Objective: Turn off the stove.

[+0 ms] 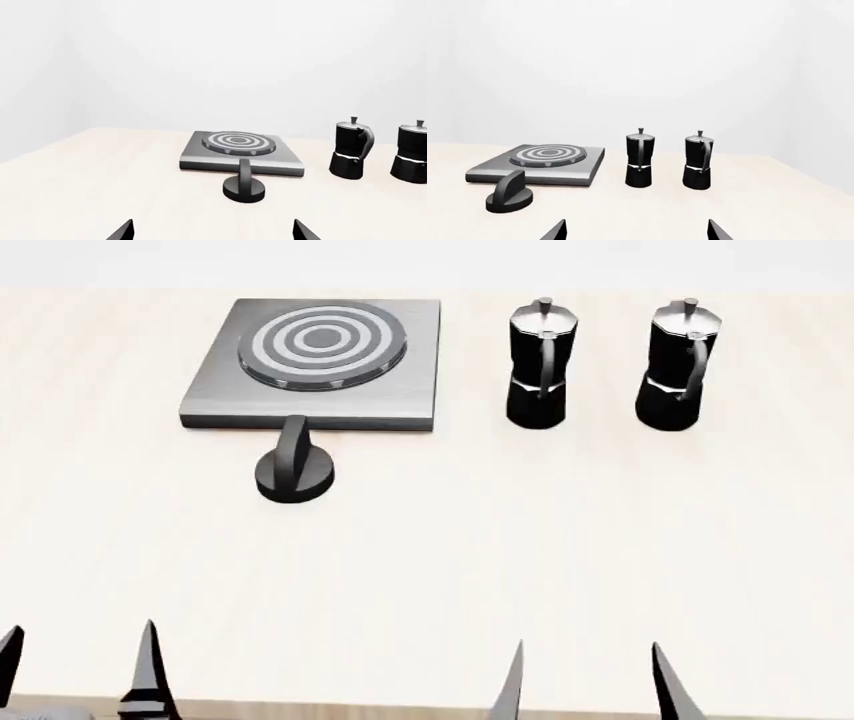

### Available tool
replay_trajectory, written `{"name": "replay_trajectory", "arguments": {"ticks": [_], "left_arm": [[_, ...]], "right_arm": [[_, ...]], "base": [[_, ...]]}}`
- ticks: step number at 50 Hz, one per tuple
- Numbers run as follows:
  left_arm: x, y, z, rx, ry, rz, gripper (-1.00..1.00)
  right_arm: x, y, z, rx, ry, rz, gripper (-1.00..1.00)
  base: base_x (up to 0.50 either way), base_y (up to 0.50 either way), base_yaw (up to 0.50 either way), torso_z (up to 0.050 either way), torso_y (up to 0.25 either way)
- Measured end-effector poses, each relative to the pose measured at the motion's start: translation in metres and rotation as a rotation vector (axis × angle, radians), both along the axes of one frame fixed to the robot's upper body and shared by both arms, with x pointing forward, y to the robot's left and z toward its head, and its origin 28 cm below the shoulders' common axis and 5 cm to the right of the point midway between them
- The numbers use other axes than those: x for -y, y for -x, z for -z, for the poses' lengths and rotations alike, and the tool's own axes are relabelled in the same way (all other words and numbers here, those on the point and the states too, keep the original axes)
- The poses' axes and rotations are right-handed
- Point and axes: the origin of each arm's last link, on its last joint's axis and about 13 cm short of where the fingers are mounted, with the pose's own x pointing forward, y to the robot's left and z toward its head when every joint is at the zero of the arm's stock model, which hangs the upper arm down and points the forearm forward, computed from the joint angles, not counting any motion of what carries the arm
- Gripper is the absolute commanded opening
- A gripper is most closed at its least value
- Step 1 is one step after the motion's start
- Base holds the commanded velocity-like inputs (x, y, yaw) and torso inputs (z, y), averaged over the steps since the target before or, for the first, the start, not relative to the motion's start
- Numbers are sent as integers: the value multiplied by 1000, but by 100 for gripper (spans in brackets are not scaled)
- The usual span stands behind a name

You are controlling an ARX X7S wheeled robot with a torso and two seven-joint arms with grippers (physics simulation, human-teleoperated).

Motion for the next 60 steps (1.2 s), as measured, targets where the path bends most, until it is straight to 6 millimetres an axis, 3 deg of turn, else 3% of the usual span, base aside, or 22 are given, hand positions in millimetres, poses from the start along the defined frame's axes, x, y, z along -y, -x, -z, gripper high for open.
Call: {"name": "replay_trajectory", "arguments": {"ticks": [30,60], "left_arm": [[-8,14,-59,123,103,37,100],[-12,23,-80,177,146,50,100]], "right_arm": [[5,19,-48,177,45,10,100],[5,30,-64,243,39,9,100]], "base": [[0,0,0,0,0],[0,0,0,0,0]]}}
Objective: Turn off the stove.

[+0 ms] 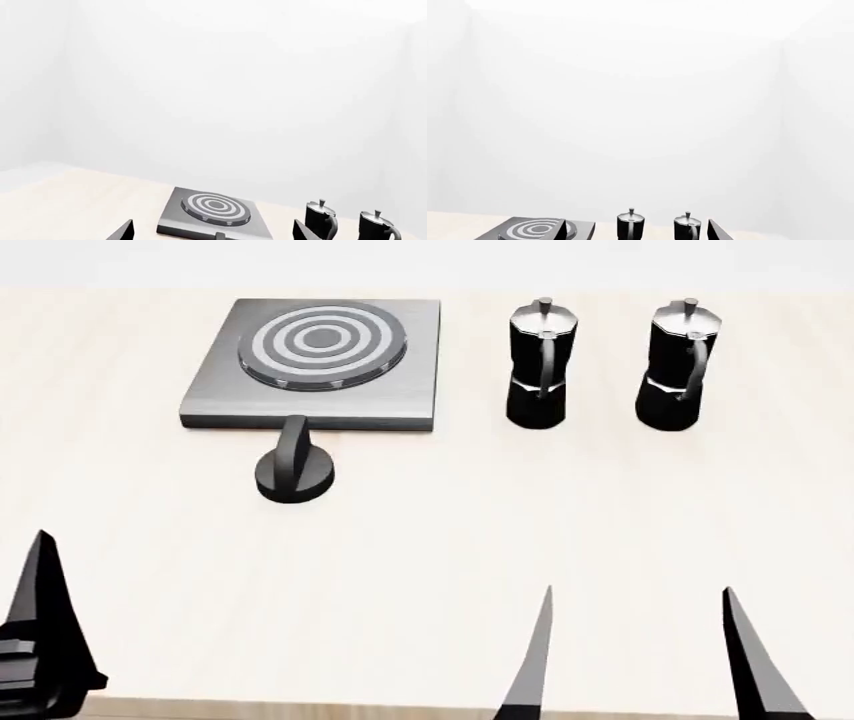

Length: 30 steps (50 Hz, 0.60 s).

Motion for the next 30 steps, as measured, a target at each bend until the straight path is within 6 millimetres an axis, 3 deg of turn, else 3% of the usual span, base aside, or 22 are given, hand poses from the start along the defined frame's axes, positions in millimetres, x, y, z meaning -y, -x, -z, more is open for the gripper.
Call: {"name": "replay_trajectory", "arguments": {"ticks": [30], "left_arm": [[1,-1,-1,0,1,-1,100]], "right_arm": [[0,1,-2,10,-13,-11,100]], "base": [[179,0,0,0,0]]}}
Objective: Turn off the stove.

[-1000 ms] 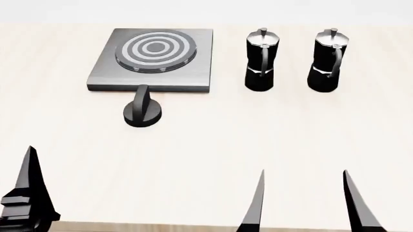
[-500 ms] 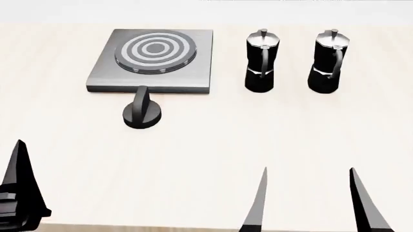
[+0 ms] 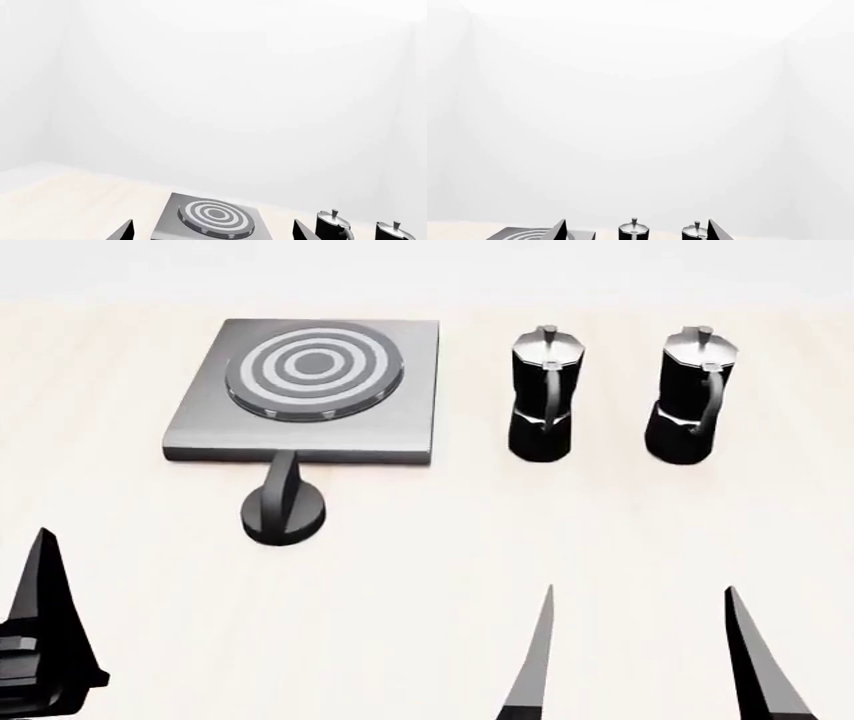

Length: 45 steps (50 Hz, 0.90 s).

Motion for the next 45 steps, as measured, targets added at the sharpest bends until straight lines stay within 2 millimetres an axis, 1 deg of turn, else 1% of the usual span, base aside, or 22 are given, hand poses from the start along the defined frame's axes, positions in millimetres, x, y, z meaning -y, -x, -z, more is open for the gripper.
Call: {"name": "replay_trajectory", "arguments": {"ticks": [45], "left_arm": [[0,0,2,-3,-5,-6,100]], "right_arm": [[1,0,1,-8,-2,1,100]], "base": [[202,0,0,0,0]]}}
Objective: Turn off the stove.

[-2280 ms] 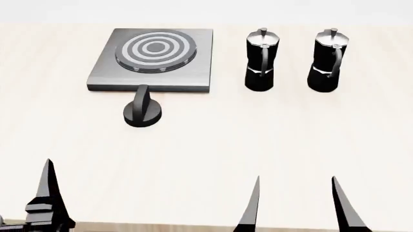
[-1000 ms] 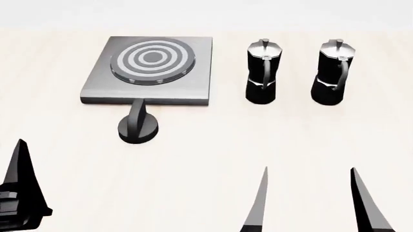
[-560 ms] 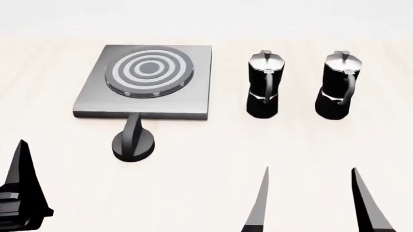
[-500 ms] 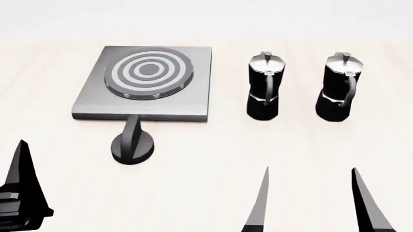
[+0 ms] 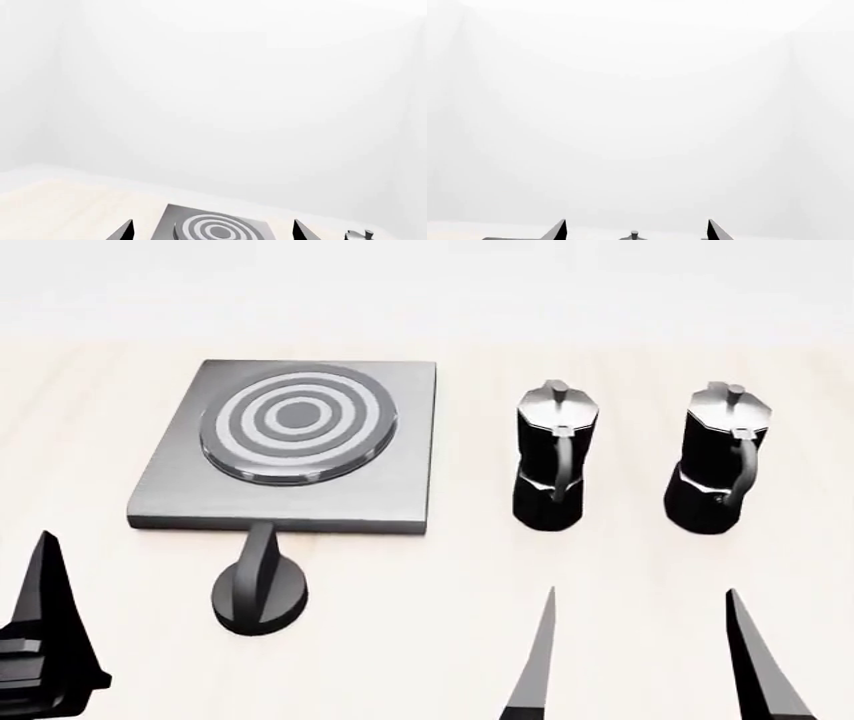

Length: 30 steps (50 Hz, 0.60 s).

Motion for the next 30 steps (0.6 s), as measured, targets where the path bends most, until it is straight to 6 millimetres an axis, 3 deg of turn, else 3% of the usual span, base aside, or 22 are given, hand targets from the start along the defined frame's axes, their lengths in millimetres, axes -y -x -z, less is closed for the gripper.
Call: {"name": "replay_trajectory", "arguments": {"ticks": [30], "left_arm": [[0,-1,1,-2,-5,-7,100]], "right_arm": [[0,-1,0,-2,2,-3,100]], "base": [[223,0,0,0,1]]}}
